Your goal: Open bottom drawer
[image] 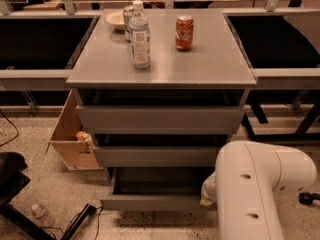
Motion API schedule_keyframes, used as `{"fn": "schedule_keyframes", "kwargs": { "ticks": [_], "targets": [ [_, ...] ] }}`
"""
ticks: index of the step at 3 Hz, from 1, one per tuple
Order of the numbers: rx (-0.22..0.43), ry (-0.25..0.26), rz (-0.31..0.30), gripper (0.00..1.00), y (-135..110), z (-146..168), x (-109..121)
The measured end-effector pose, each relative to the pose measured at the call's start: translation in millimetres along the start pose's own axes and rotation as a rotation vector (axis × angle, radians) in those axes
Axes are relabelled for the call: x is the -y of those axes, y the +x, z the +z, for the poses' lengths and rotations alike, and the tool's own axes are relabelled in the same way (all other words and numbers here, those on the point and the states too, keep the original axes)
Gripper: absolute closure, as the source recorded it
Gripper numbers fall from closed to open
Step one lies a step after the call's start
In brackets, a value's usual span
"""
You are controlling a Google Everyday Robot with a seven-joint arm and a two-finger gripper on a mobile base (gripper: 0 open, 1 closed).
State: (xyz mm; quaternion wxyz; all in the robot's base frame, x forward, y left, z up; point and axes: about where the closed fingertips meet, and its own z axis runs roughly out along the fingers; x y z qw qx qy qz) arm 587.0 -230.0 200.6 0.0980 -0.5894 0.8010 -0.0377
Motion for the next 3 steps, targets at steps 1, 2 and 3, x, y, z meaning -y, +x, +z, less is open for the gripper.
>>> {"fn": "schedule_keyframes", "kwargs": {
  "ticks": [1, 2, 3],
  "targets": [
    [-0.003, -0.003, 0.017, 1.0, 9, 0, -11],
    [-0.003, -0.003, 0.017, 1.0, 8, 0, -11],
    [-0.004, -0.025, 0.056, 1.0, 22, -1, -33]
  ]
}}
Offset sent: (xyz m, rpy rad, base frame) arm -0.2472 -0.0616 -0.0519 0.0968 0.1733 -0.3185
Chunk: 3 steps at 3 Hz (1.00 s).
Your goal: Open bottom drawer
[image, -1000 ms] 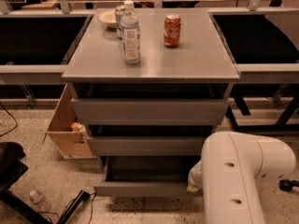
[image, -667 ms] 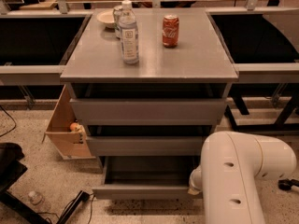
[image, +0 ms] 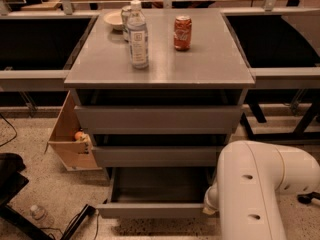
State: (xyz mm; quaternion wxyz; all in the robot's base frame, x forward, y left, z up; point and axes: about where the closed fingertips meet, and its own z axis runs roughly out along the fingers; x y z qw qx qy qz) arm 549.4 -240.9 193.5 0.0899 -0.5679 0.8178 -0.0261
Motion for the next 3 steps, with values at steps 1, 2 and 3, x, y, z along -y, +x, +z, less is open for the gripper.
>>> {"fn": "schedule_keyframes", "kwargs": {
  "ticks": [1, 2, 3],
  "targets": [
    [0.0, 0.0, 0.0, 1.0, -0.9, -0.3, -0.2],
    [0.0, 0.0, 0.0, 0.73, -0.9, -0.3, -0.3],
    [0.0, 0.0, 0.0, 0.5, -0.9, -0.3, -0.3]
  ]
}}
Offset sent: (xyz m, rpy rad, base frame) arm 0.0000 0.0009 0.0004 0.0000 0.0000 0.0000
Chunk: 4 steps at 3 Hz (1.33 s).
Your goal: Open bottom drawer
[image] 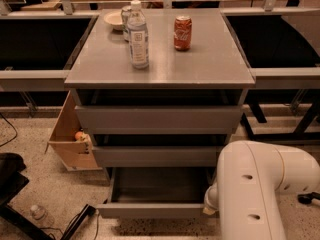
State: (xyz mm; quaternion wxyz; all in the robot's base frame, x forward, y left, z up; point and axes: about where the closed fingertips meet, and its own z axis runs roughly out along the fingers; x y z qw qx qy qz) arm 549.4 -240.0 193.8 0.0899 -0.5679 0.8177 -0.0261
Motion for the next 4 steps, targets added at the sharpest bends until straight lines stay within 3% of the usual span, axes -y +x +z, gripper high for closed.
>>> {"fn": "schedule_keyframes", "kwargs": {
  "ticks": [2, 3, 4],
  "targets": [
    [0.003, -0.002, -0.002, 0.0, -1, 1, -1],
    [0.008, -0.007, -0.007, 0.0, -3, 3, -3],
    [0.008, -0.097, -0.022, 0.19, -15, 26, -42]
  ]
}}
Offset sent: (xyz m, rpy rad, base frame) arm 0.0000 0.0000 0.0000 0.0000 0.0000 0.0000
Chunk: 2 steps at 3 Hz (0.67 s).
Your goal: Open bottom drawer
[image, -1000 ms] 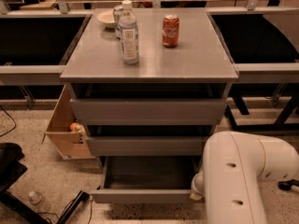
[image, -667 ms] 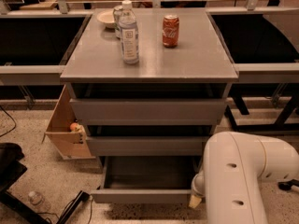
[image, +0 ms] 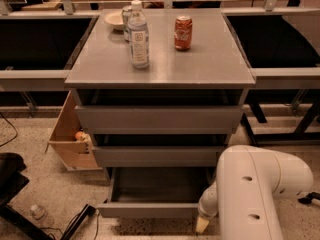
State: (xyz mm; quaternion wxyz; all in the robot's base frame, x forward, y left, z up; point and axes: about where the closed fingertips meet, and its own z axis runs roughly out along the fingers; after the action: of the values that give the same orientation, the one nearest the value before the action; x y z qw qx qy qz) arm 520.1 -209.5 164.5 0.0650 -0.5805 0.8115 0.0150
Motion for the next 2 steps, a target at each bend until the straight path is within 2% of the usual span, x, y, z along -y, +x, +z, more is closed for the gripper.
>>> {"fn": "schedule_keyframes", "kwargs": {
  "ticks": [1, 2],
  "targets": [
    [0.001, -0.065, -0.046, 0.42, -14, -6, -31],
    [-0.048, -0.089, -0.088, 0.66, 1, -41, -55]
  ]
}}
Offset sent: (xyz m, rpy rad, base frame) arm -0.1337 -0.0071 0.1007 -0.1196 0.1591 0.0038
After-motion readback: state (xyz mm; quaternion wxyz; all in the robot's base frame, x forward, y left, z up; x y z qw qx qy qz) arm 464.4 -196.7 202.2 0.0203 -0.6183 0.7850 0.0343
